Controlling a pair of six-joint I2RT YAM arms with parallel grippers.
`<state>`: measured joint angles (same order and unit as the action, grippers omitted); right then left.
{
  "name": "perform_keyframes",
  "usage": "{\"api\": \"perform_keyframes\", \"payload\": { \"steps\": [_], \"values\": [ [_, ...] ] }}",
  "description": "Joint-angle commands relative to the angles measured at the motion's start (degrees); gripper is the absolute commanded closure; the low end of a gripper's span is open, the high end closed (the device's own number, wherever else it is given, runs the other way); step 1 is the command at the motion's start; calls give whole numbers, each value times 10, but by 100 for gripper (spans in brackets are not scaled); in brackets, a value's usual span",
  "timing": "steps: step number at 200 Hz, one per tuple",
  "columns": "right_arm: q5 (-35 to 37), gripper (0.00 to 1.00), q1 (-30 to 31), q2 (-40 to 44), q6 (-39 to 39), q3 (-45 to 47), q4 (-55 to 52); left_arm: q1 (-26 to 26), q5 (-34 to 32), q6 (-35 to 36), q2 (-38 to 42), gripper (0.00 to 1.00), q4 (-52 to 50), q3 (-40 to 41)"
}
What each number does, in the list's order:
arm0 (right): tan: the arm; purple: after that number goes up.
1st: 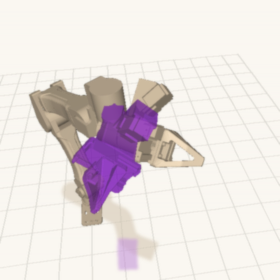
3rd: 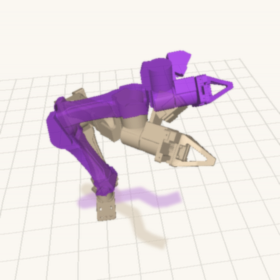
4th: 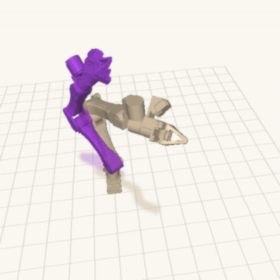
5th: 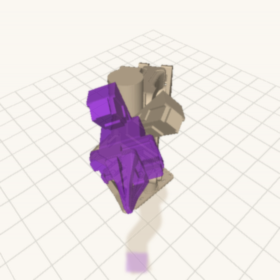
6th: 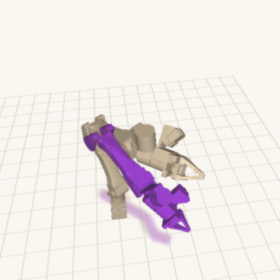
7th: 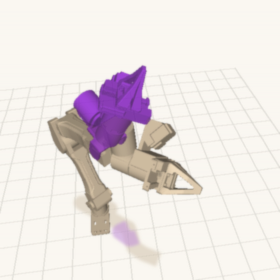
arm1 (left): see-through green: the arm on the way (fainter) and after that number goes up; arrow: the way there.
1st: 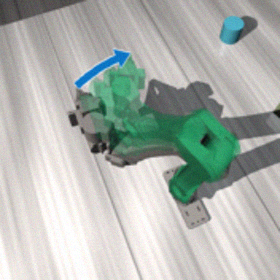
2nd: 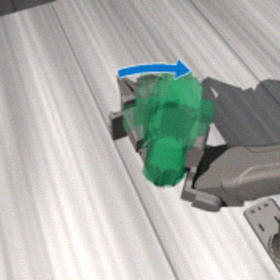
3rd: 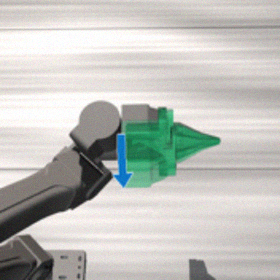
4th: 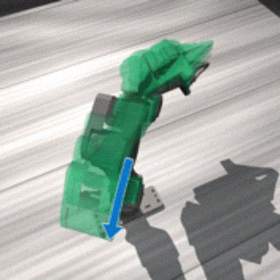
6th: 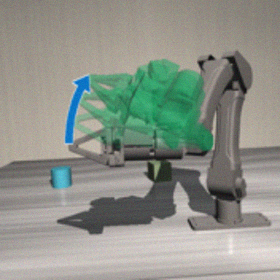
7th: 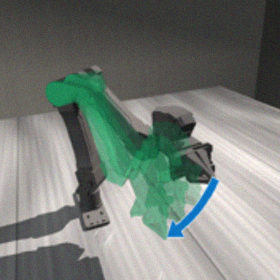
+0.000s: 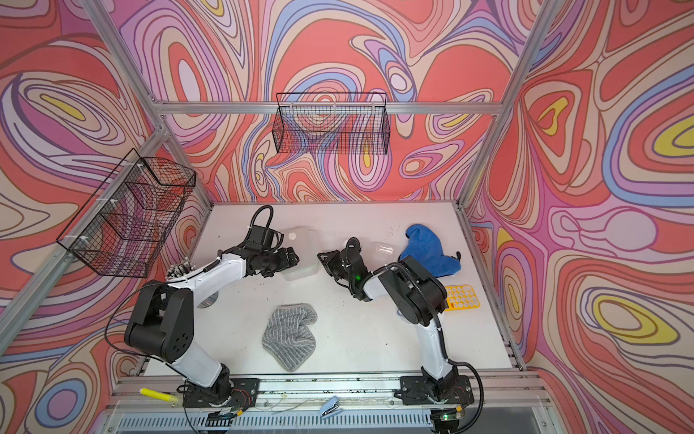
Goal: Wipe the insides of the lunch boxes
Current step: Open the fastener of the lunch box.
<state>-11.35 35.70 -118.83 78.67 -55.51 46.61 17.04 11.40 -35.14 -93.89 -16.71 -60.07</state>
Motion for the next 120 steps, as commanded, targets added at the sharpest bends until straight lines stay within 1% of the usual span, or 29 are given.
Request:
{"api": "perform_keyframes", "payload": {
  "steps": [1, 19, 34, 55, 69, 95, 120],
  "values": [
    [-5, 70, 7, 30, -6, 3, 3, 3, 11, 5, 5, 13, 11, 6],
    [-5, 61, 7, 46, -12, 10, -5, 0, 0, 10, 13, 11, 3, 3],
    [-8, 58, 7, 58, -20, 14, -12, -5, -7, 10, 23, 10, 3, 5],
    [-17, 56, 10, 59, -23, 13, -22, -9, -20, 10, 32, 7, 6, 5],
    [-24, 55, 12, 51, -19, 10, -22, -10, -18, 12, 26, 5, 8, 1],
    [-35, 54, 17, 35, -15, -2, -22, -11, -10, 17, -8, 6, -3, -22],
    [-38, 54, 20, 35, -15, -4, -30, -10, 0, 20, -27, 7, 9, -28]
  ]
}}
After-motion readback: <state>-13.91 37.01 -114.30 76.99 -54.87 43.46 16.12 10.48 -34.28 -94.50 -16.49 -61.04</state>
